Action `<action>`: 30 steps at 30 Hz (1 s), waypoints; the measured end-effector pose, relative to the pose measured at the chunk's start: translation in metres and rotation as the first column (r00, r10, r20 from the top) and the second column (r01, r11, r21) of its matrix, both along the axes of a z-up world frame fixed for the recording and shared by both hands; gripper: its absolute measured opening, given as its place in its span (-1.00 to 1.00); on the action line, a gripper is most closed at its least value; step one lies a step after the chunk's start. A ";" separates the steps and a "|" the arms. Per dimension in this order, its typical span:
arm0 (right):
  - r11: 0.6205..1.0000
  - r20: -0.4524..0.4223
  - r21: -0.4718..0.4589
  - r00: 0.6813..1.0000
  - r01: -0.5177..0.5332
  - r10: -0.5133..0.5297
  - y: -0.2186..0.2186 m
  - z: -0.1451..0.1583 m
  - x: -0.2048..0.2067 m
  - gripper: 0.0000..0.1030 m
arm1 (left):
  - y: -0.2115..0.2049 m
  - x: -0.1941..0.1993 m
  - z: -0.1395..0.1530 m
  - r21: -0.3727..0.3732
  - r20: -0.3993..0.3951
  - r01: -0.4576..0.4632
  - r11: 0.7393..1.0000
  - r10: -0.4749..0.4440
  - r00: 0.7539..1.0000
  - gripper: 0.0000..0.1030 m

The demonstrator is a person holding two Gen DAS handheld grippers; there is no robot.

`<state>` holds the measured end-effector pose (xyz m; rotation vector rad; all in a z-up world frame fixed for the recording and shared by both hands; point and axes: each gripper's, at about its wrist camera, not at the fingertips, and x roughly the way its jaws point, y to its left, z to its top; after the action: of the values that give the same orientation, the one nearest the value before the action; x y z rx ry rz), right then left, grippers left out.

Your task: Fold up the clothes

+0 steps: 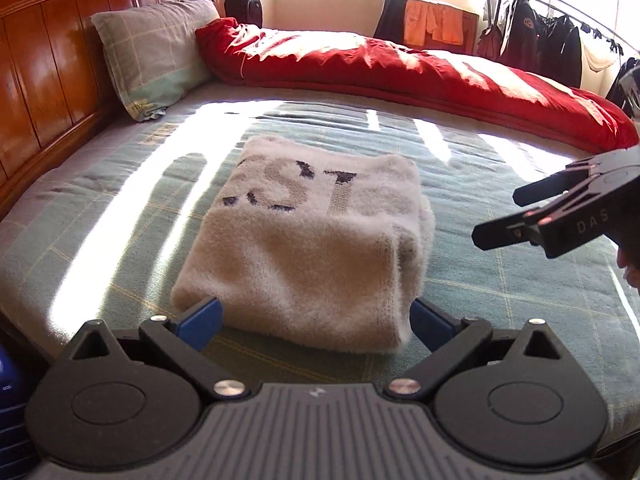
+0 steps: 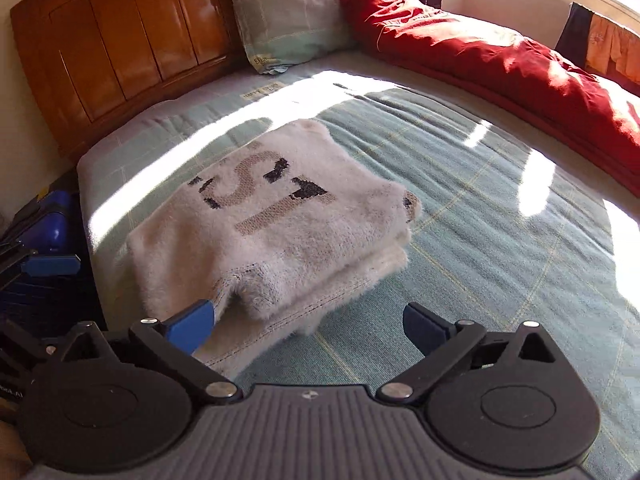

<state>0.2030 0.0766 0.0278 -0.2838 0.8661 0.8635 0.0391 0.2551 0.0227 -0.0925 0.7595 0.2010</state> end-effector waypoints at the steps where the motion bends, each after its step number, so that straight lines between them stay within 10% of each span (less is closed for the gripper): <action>1: 1.000 0.010 -0.006 1.000 -0.001 0.001 -0.005 0.002 -0.008 1.00 | -0.002 -0.004 0.005 0.010 0.017 -0.014 1.000 0.014 1.000 0.96; 13: 0.999 0.064 0.036 0.998 0.011 -0.013 -0.042 0.010 -0.094 1.00 | -0.039 -0.046 0.036 0.122 0.198 -0.166 0.978 0.140 0.970 0.98; 22: 0.991 0.099 0.132 0.994 0.036 -0.049 -0.064 0.041 -0.135 1.00 | -0.059 -0.063 0.040 0.149 0.131 -0.210 0.966 0.191 0.973 0.99; 30: 0.992 0.134 0.090 0.986 0.092 -0.103 -0.070 0.052 -0.163 1.00 | -0.066 -0.084 0.046 0.020 0.096 -0.203 0.979 0.200 0.975 0.98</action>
<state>0.0402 0.0069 0.0801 -0.2238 0.7069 0.7772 -0.0452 0.1892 0.0684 -0.1501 0.6530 0.3987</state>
